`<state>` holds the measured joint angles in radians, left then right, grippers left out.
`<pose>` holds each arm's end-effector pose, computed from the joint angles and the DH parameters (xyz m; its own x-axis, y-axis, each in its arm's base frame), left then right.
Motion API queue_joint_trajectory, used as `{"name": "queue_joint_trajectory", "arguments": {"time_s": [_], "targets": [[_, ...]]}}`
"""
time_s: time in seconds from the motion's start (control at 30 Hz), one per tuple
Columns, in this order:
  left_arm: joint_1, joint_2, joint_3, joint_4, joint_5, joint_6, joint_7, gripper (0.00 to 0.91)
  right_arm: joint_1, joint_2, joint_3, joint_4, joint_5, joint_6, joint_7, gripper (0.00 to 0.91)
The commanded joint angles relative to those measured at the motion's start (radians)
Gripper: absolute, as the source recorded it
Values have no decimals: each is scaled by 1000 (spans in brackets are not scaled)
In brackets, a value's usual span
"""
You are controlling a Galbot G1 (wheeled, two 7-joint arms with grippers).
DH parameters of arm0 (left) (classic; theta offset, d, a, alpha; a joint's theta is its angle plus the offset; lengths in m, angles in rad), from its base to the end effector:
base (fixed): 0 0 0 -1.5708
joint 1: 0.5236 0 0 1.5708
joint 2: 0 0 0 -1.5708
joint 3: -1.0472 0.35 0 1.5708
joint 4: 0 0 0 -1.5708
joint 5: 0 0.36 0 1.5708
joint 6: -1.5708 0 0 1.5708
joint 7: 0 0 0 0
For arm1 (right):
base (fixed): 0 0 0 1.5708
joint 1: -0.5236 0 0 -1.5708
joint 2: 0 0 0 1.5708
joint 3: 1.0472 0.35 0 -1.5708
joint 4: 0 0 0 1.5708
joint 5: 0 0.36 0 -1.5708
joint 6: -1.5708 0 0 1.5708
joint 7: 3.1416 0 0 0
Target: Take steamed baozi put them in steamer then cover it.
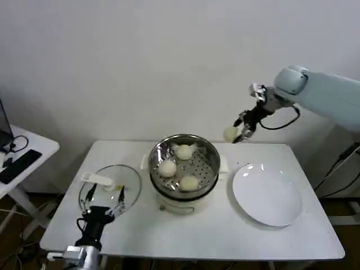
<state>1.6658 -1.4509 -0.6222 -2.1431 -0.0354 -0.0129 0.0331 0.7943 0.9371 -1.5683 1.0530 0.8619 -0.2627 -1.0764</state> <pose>0.1582 0.0481 -0.2971 -0.9994 0.0170 0.0301 0.0205 0.9928 0.1181 0.6066 -0.0941 0.0067 -0.1774 -0.3825 0.9068 -0.9828 0.1166 -0.1431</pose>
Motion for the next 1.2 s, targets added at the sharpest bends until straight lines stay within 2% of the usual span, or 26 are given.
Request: {"name": "queue_joint_trajectory", "arguments": {"time_s": [0.03,0.43,0.9,1.2], "targets": [[-9,3,5,-7,1,13,-2,907,-15,205,-51,-4,114,-30,43,766],[-20,-2,-3,17,-4,14,-4,907,-154,244,-29,-21,68,-37,74,766],[-11,-9,-6,40,-15,1,-3,907,-195,208,-49,-30,12,-34,70,766],[-14,-5,-9,42,-19,1,-3,907,-178,233,-67,-67,-16,-21,46,766]]}}
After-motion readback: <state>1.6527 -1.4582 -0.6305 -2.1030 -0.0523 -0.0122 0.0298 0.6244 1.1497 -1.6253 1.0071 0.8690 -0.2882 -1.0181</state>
